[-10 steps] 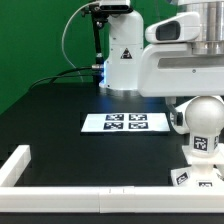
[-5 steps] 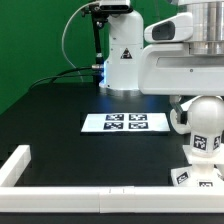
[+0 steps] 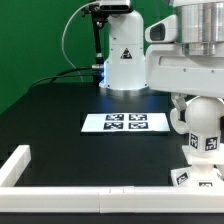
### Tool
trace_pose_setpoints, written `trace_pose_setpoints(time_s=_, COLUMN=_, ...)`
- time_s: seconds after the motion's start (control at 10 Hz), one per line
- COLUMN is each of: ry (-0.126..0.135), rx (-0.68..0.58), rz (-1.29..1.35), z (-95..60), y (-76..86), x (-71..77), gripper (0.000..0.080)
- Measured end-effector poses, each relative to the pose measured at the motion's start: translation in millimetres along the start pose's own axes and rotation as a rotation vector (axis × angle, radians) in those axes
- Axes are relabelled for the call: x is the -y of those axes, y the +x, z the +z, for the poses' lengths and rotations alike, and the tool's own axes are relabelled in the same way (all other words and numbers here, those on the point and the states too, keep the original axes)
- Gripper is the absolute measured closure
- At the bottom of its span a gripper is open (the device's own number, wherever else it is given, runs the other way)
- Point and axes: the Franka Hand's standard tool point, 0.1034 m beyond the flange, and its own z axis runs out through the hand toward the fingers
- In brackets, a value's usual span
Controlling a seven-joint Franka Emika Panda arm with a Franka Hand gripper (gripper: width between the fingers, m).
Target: Assemble lamp
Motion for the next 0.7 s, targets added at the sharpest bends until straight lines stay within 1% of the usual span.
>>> trace_pose_setpoints(time_s=0.3, ry=0.034, rx=0.073, rz=0.405, z=0.6, y=-2.7, x=1.2, gripper=0.0225)
trace_pose_setpoints(time_s=0.4, ry=0.037, rx=0.083, rz=0.467, z=0.5, y=-1.8, x=0.6, gripper=0.0225)
trace_pose_setpoints(time_s=0.7, ry=0.034, rx=0.089, rz=0.624, z=-1.0, y=-0.3, x=0.2, gripper=0.0223)
